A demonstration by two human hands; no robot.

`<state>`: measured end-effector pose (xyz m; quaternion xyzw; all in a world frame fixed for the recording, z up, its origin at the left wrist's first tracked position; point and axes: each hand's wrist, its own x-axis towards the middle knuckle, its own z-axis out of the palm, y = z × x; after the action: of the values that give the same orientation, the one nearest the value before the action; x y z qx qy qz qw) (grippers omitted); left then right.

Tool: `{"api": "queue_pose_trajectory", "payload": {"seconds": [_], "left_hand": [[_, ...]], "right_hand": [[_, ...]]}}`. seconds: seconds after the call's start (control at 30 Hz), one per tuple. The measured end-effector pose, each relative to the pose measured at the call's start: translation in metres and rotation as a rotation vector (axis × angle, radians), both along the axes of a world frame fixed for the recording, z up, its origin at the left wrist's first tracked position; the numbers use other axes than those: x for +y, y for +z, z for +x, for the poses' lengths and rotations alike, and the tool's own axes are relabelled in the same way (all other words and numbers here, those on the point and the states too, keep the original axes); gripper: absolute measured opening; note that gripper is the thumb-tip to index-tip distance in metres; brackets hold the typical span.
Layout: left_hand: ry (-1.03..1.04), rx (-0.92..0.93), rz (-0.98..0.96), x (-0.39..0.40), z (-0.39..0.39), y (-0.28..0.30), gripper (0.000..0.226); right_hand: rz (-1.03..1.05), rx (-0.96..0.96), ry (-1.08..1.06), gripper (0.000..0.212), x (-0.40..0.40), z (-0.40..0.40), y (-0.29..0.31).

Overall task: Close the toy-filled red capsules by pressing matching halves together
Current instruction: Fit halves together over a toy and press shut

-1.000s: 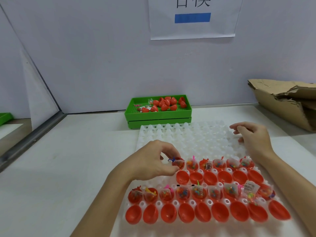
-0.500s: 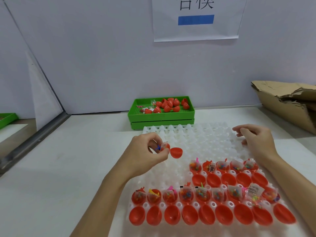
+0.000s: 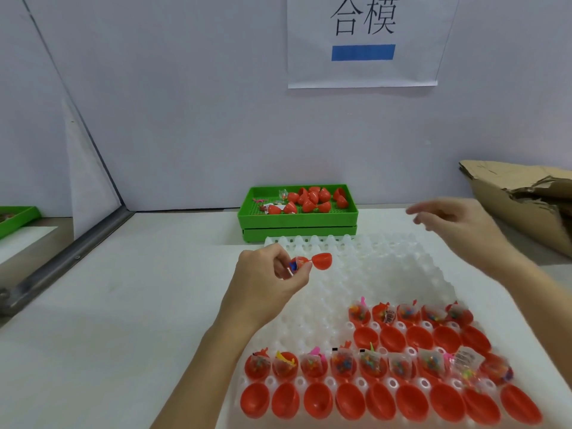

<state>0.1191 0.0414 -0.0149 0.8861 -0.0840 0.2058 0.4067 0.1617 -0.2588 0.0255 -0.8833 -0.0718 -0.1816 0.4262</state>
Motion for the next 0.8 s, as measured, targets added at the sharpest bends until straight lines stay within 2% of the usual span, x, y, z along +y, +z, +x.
{"api": "queue_pose_trajectory", "payload": {"seconds": [0.13,0.27,0.33,0.5,0.63,0.8], "left_hand": [[-0.029,-0.033,0.072,-0.001,-0.003,0.001,0.03],[-0.065,-0.076,0.082,-0.002,-0.004,0.002,0.032],[-0.078,-0.11,0.064,-0.003,-0.005,0.003,0.026],[-0.113,-0.162,-0.019,-0.009,-0.008,0.004,0.015],[-0.141,-0.115,-0.094,-0.008,-0.007,0.004,0.012],[-0.184,0.001,-0.222,-0.007,-0.006,0.006,0.027]], "right_hand": [[-0.181,0.247,0.313,0.017,0.043,-0.011,0.04],[-0.328,0.353,0.459,0.044,0.084,-0.025,0.043],[-0.362,0.352,0.491,0.045,0.097,-0.029,0.037],[-0.16,0.31,0.584,0.017,0.106,-0.023,0.021],[-0.05,0.35,0.607,0.014,0.103,-0.018,0.016],[-0.114,0.291,0.549,0.02,0.1,-0.016,0.015]]}}
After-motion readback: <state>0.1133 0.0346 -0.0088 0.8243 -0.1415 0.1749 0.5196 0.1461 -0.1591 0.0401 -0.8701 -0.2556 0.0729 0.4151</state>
